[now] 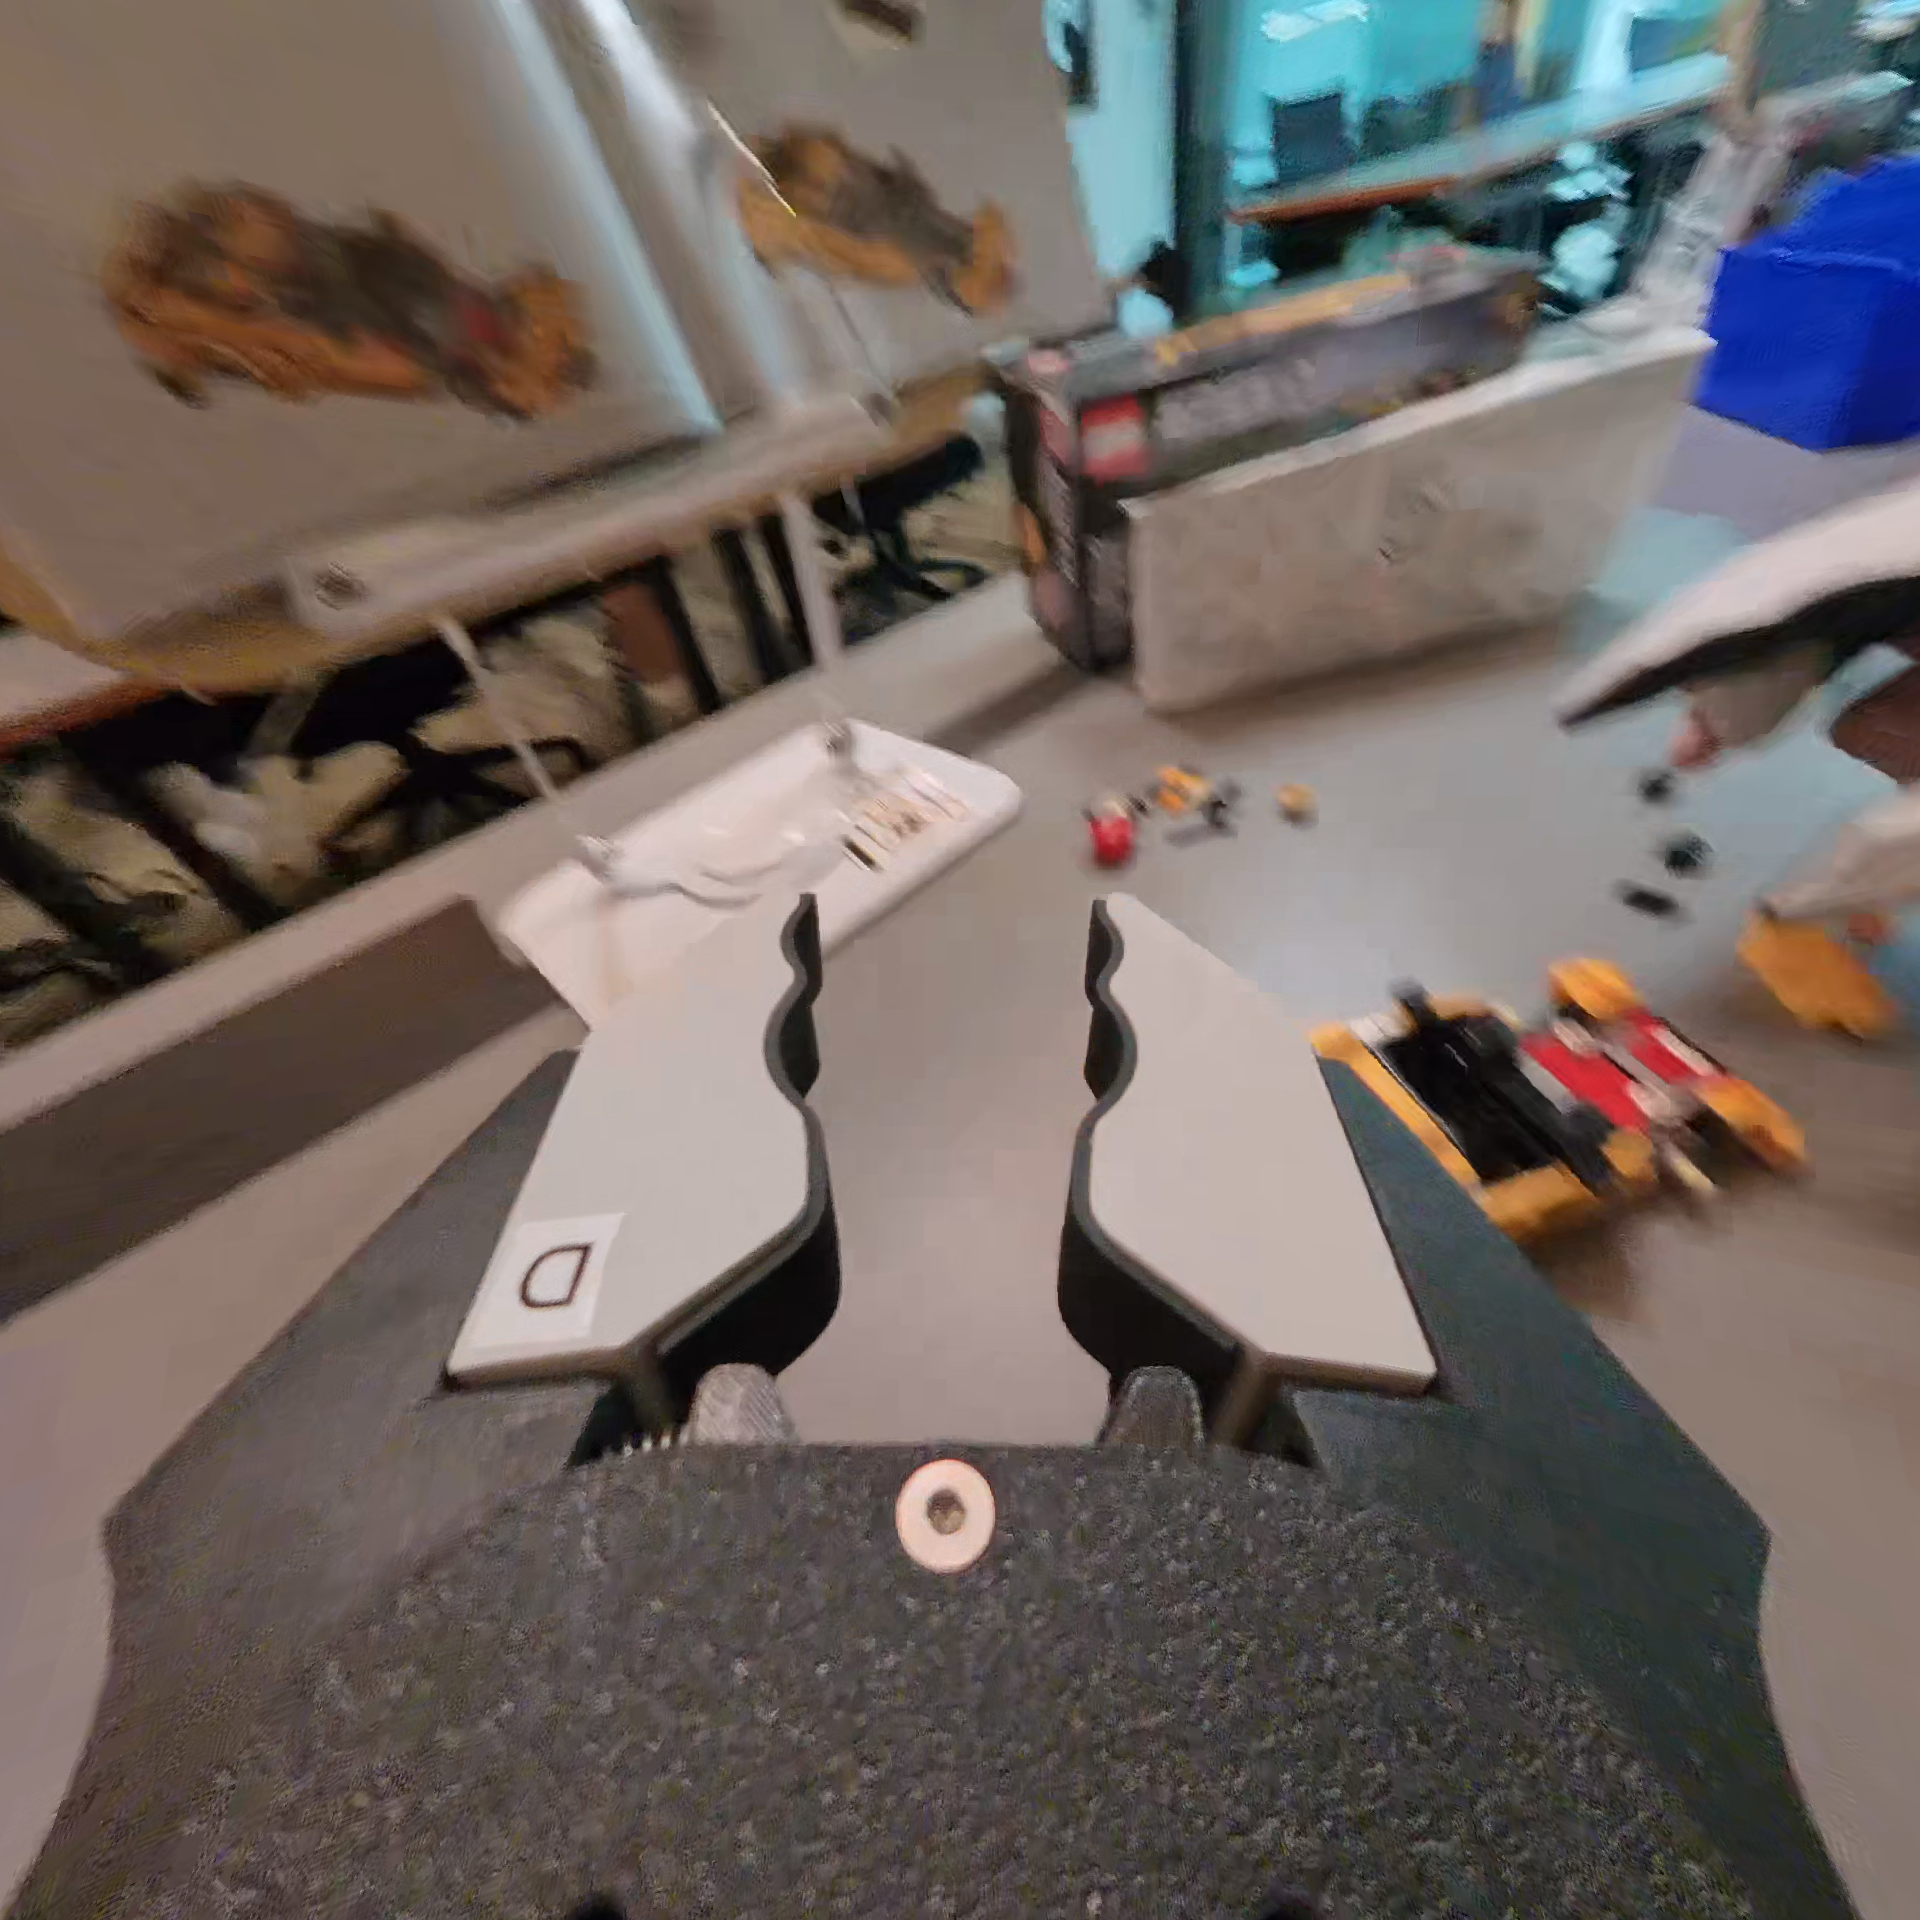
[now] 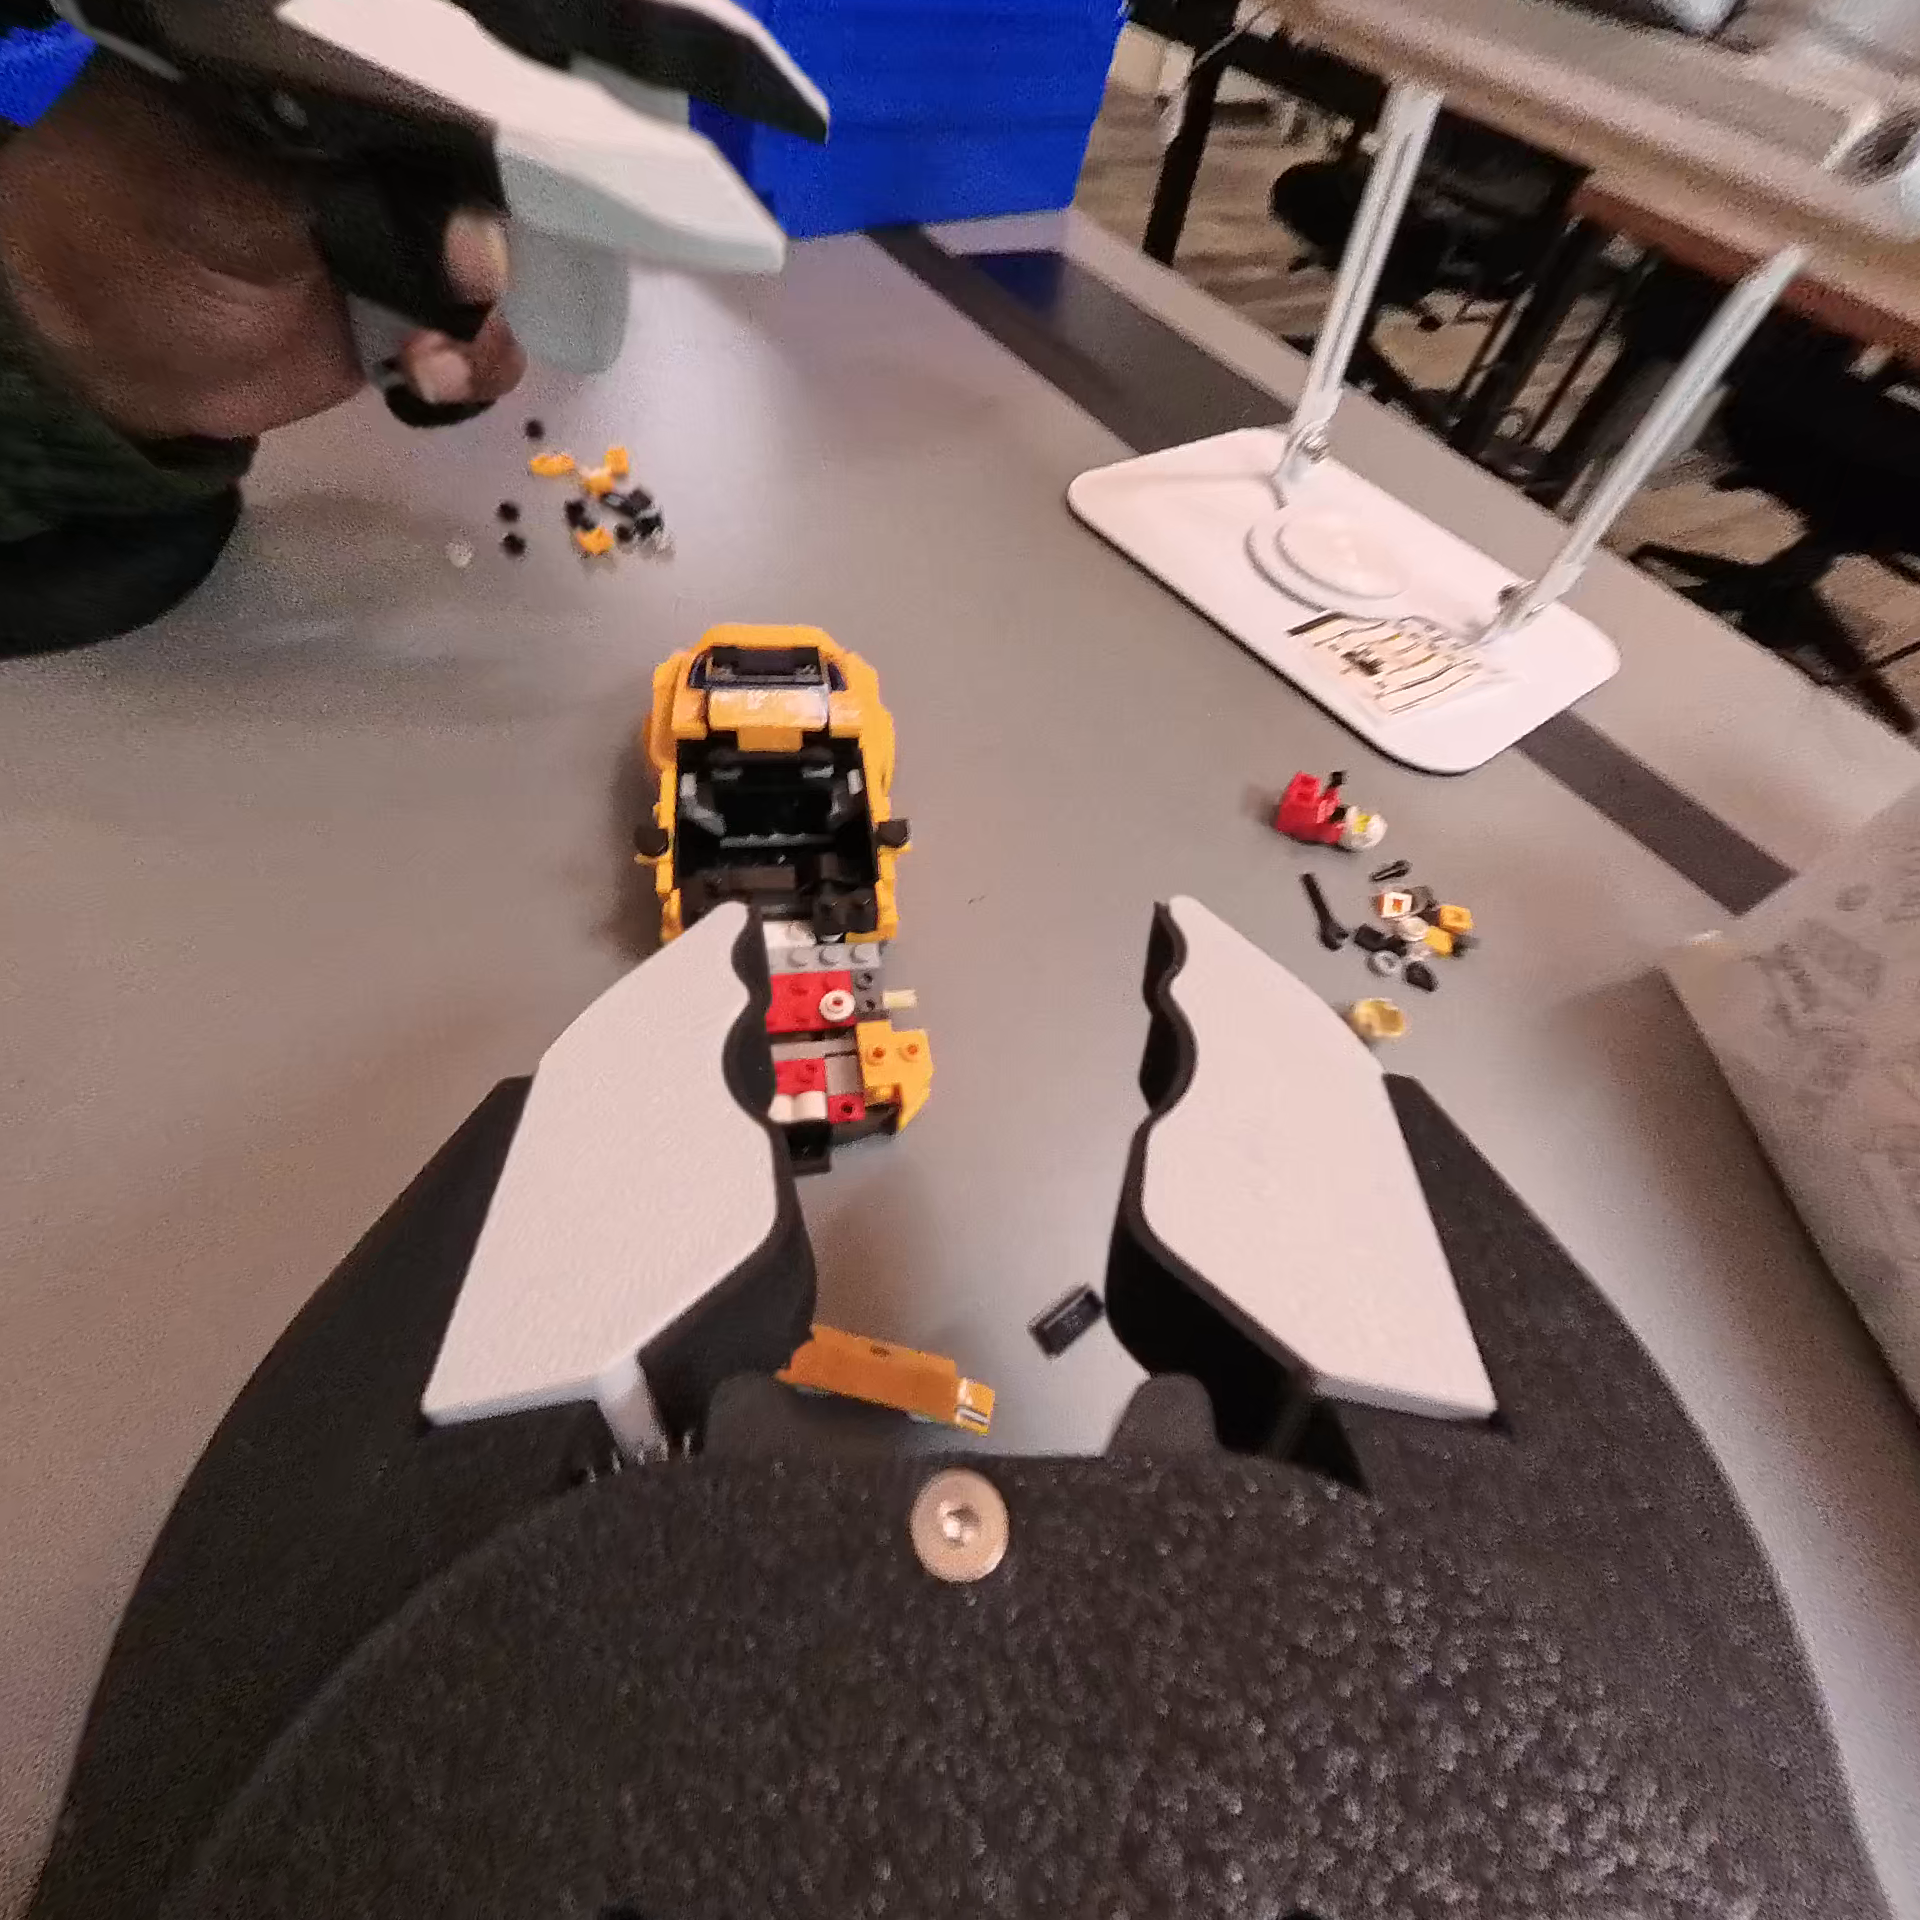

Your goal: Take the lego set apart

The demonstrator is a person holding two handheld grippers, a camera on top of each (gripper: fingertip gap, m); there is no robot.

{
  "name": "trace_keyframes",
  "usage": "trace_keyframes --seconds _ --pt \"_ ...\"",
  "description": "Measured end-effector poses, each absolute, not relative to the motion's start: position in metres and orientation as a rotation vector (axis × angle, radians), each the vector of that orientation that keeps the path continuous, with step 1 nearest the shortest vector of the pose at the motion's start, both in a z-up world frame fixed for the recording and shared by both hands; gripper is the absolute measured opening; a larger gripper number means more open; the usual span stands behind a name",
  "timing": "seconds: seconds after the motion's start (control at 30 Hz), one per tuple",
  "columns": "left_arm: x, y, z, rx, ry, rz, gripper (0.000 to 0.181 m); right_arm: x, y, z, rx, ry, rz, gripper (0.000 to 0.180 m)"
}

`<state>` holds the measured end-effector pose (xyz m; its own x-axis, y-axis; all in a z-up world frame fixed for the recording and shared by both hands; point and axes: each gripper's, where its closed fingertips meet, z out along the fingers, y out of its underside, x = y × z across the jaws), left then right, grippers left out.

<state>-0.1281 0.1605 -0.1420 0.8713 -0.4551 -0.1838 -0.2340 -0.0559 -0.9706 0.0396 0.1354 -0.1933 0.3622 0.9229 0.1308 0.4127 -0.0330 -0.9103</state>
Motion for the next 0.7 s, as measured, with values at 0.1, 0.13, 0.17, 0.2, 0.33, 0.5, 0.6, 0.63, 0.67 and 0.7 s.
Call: trace_keyframes --seconds 0.1,0.13,0.17,0.2,0.33,0.5,0.6,0.63,0.67,0.7 --pt "-0.138 0.199 -0.101 -1.561 0.434 -0.117 0.042 0.044 0.144 -0.179 -1.576 -1.133 0.619 0.067" --pt "-0.138 0.213 -0.090 -1.552 0.409 -0.125 0.038 0.047 0.146 -0.175 -1.558 -1.106 0.611 0.065" --pt "-0.139 0.229 -0.080 -1.546 0.376 -0.120 0.034 0.049 0.148 -0.171 -1.541 -1.080 0.606 0.062" --pt "-0.141 0.244 -0.071 -1.532 0.346 -0.106 0.031 0.052 0.150 -0.168 -1.528 -1.060 0.602 0.060" --pt "-0.144 0.295 -0.052 -1.489 0.246 -0.114 0.018 0.061 0.158 -0.162 -1.504 -1.004 0.578 0.056" --pt "-0.143 0.332 -0.052 -1.515 0.228 -0.117 0.000 0.065 0.162 -0.163 -1.513 -0.990 0.586 0.055" --pt "-0.145 0.338 -0.054 -1.526 0.225 -0.113 0.000 0.064 0.161 -0.162 -1.504 -0.996 0.592 0.054" --pt "-0.146 0.339 -0.055 -1.530 0.224 -0.120 0.000 0.063 0.160 -0.162 -1.501 -1.000 0.589 0.053" --pt "-0.146 0.339 -0.055 -1.530 0.228 -0.125 0.000 0.063 0.160 -0.161 -1.494 -1.006 0.586 0.051" --pt "-0.145 0.337 -0.056 -1.533 0.241 -0.131 0.001 0.062 0.159 -0.161 -1.486 -1.011 0.583 0.048"
